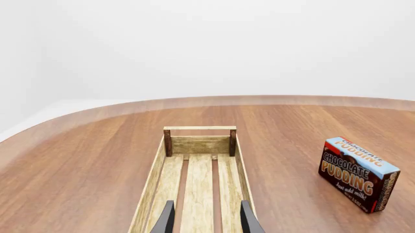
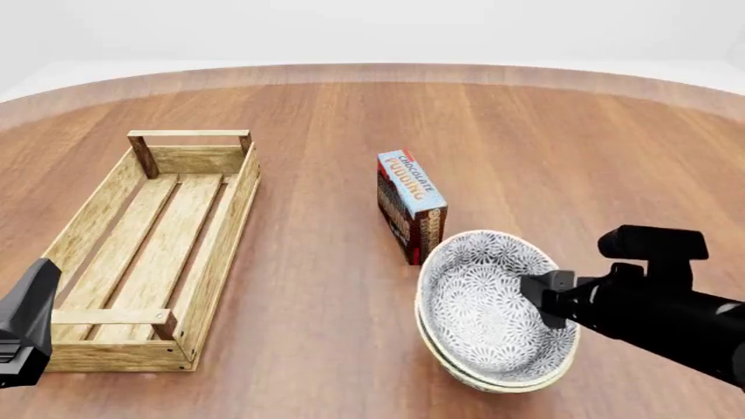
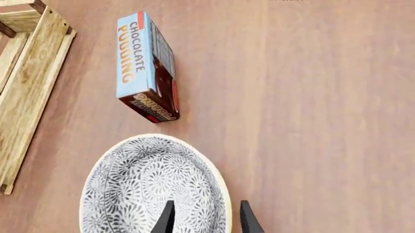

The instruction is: Stack the left bowl on the right bowl and place them in the tray.

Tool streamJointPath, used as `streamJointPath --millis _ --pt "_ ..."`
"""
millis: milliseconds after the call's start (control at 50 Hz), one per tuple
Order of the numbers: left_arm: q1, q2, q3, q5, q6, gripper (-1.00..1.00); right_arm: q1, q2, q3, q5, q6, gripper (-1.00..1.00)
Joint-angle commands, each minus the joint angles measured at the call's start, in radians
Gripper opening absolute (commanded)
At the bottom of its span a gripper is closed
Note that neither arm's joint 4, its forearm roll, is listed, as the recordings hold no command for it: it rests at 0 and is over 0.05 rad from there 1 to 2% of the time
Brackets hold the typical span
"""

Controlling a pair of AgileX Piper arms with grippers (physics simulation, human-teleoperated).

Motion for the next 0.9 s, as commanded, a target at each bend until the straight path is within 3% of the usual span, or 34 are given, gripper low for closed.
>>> streamJointPath --millis 20,360,700,800,900 --pt "0.000 0.000 0.000 0.000 0.000 1.00 -0.011 0.014 -0.008 -0.013 -0.004 1.00" --pt "0.000 0.000 0.000 0.000 0.000 1.00 -0.004 0.007 -0.003 -0.014 -0.001 1.00" --pt "0.000 0.000 0.000 0.000 0.000 1.00 -0.053 -0.184 0.043 0.113 0.027 1.00" --pt "0.000 0.000 0.000 0.000 0.000 1.00 -0.032 -0.211 0.079 0.097 0.065 1.00" --pt "0.000 0.000 0.000 0.000 0.000 1.00 -0.013 -0.168 0.132 0.006 0.100 1.00"
